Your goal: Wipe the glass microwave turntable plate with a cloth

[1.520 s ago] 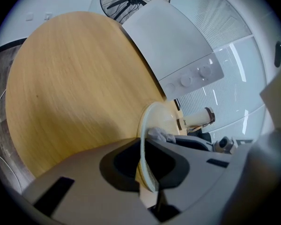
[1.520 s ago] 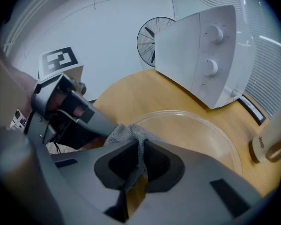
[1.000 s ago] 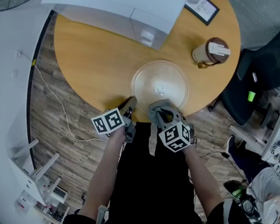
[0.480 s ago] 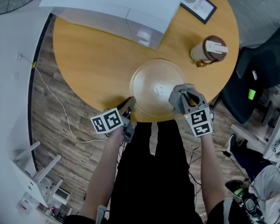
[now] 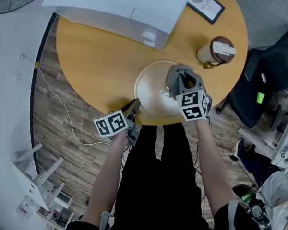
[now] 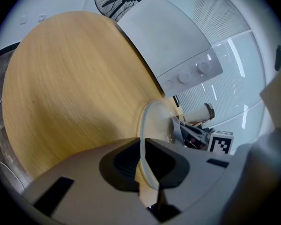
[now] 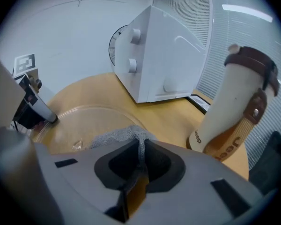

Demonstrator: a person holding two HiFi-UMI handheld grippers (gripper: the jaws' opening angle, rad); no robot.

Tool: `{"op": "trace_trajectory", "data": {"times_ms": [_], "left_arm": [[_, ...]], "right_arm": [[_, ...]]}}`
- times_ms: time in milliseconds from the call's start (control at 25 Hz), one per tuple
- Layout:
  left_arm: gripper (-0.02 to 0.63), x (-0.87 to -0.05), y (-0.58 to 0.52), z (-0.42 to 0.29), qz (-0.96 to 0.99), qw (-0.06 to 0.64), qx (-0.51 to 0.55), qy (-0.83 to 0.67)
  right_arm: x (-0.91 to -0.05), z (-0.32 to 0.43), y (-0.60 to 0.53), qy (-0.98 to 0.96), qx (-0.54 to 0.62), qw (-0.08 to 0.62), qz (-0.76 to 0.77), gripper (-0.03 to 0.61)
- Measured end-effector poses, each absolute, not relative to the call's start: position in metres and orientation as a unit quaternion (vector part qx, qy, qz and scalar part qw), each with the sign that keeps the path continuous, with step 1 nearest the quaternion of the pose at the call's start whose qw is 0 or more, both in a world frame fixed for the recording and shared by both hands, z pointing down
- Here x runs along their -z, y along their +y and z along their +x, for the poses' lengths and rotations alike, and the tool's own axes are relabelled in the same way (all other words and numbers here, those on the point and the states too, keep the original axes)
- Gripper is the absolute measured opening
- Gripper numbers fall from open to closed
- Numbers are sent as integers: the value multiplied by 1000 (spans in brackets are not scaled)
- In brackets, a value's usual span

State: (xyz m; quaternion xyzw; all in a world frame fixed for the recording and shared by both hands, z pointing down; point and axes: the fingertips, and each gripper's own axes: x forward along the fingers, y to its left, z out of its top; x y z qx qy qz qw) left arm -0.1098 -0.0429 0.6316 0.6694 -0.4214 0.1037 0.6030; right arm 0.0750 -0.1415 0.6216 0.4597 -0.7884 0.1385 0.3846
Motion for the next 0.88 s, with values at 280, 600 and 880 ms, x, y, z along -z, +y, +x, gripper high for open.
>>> {"op": "trace_trajectory", "data": {"times_ms": [280, 600, 880], "left_arm": [[28, -632, -43, -111, 666, 602, -103, -428], [28, -632, -42, -111, 664, 605, -103, -428], [28, -632, -43, -111, 667, 604, -108, -423]], "right_arm": [[-620, -8, -129, -826, -95, 390, 396, 29], [-617, -49, -49, -872, -41, 389, 296, 32], [-620, 9, -31, -862, -43, 384, 328, 48]]}}
